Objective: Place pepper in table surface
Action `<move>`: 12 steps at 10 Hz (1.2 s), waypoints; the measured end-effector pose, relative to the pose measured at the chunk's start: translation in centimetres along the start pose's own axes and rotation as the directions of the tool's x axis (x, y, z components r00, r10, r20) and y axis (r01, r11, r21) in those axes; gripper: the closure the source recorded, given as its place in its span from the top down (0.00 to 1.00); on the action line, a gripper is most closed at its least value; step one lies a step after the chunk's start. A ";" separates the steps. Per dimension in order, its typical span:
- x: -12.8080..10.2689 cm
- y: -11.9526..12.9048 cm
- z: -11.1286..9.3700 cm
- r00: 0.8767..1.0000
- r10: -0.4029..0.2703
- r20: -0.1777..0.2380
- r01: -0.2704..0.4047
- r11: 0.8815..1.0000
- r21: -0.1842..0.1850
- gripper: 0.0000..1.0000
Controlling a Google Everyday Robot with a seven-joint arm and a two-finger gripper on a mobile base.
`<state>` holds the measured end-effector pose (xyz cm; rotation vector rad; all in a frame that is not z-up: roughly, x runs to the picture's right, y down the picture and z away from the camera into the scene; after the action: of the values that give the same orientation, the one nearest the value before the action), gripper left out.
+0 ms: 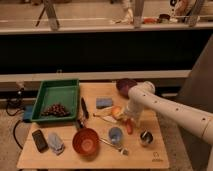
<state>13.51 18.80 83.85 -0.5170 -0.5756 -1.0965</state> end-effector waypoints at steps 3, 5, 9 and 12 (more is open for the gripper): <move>-0.7 -0.1 -0.2 0.998 -0.064 0.005 0.064 0.998 0.011 0.80; -0.9 -0.4 0.6 0.996 -0.088 0.005 0.088 0.996 0.008 0.80; -0.7 -0.6 2.7 0.995 -0.095 0.006 0.095 0.995 -0.029 0.79; -0.7 -0.7 3.3 0.997 -0.078 0.013 0.079 0.994 -0.070 0.57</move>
<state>12.05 21.21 85.91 -0.5651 -0.5723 -1.1929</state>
